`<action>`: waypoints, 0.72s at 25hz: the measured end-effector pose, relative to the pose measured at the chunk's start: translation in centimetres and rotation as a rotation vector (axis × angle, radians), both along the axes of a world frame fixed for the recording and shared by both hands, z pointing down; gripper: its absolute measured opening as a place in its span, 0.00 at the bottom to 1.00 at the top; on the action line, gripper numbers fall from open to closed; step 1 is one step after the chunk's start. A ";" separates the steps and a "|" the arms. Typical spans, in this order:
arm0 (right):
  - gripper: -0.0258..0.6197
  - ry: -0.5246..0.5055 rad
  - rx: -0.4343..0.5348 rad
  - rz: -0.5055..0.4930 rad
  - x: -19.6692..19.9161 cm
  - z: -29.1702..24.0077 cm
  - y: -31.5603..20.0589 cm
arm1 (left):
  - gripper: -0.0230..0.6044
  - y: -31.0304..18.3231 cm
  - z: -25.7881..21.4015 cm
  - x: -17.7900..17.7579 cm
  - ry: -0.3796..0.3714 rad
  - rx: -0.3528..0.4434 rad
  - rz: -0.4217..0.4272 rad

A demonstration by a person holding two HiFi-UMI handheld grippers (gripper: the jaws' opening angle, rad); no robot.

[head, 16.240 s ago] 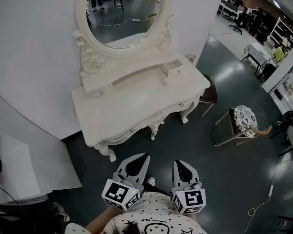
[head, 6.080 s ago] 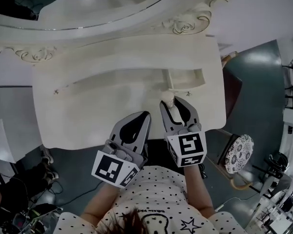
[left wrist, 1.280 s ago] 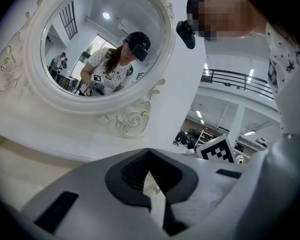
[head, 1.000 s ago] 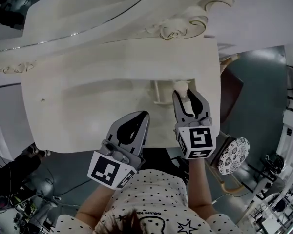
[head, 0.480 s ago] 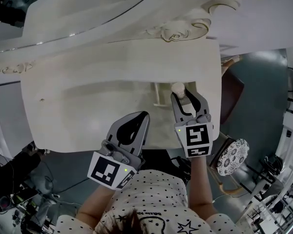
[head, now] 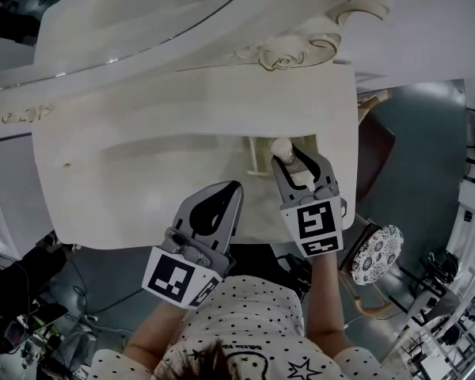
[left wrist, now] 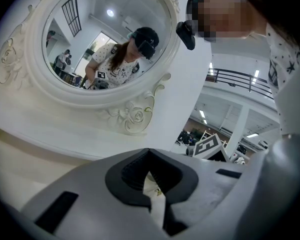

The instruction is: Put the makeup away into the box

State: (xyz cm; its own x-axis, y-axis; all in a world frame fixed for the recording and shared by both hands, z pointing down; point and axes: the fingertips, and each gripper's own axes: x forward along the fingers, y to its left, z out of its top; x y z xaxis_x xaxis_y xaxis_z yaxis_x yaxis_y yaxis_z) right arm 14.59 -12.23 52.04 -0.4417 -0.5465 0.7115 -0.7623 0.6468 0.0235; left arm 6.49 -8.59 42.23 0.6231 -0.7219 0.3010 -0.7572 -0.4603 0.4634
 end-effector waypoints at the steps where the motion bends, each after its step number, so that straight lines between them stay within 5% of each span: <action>1: 0.27 0.012 -0.002 -0.016 0.0 0.1 0.1 | 0.03 0.0 0.0 0.0 0.000 0.000 0.000; 6: 0.27 0.096 -0.004 -0.122 -0.1 0.5 0.1 | 0.03 -0.1 0.1 0.1 0.000 -0.002 0.002; 18: 0.27 0.098 -0.142 -0.145 -0.2 1.7 -0.2 | 0.03 -0.3 0.4 0.4 0.005 -0.012 0.004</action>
State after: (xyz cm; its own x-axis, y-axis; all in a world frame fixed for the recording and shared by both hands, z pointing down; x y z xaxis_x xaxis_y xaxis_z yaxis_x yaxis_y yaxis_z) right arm 14.36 -12.43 53.75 -0.4330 -0.3734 0.8204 -0.6599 0.7513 -0.0063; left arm 6.86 -8.90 42.67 0.6274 -0.7157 0.3068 -0.7531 -0.4576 0.4727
